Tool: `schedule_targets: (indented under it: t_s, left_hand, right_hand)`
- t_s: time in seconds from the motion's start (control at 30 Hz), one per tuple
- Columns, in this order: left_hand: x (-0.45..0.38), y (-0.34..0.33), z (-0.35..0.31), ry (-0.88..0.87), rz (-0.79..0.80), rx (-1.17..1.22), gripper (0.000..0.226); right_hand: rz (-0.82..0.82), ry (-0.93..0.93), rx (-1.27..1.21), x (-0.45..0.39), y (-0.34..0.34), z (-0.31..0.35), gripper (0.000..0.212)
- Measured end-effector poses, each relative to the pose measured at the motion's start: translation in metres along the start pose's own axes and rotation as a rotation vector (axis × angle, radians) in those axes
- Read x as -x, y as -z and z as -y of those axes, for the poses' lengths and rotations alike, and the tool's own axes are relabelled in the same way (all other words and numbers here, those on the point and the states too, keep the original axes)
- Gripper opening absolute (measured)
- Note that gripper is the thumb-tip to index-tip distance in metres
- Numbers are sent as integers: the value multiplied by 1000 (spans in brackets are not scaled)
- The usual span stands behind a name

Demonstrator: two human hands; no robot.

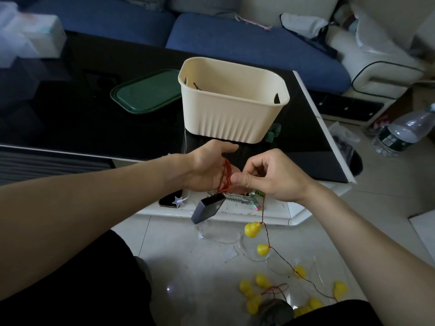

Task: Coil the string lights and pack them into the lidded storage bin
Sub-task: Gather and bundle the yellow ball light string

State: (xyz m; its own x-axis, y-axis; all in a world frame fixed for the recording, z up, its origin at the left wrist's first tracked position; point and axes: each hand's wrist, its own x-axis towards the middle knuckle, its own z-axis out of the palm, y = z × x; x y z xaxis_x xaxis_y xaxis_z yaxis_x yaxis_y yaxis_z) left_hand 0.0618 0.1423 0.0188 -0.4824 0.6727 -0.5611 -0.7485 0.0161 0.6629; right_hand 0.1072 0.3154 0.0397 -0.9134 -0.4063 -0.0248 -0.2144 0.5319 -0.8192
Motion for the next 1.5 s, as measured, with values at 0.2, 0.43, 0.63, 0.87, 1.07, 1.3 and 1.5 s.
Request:
schedule_targets:
  t_s: [0.2, 0.43, 0.63, 0.87, 1.07, 1.3, 1.5]
  left_hand:
    - [5, -1, -9, -163, -60, 355, 67]
    - [3, -5, -10, -283, -312, 220, 31]
    - [-3, -8, -6, -268, -297, 24, 25]
    - [-1, -10, 3, -212, -120, -226, 39]
    - [1, -11, 4, -75, 154, -134, 45]
    - [3, -13, -5, -23, 234, -314, 67]
    - [12, -11, -7, 14, 335, -395, 61]
  right_hand:
    - [186, -52, 49, 3, 1, 8, 30]
    - [293, -156, 116, 4, 5, 14, 26]
    - [281, -62, -18, 7, 6, 16, 14]
    - [60, 120, -104, 4, 8, 6, 13]
    - [-170, 128, -29, 2, 12, -9, 17]
    - [-242, 9, -58, 0, 12, -18, 39]
    - [-23, -197, -94, -1, 14, -26, 52]
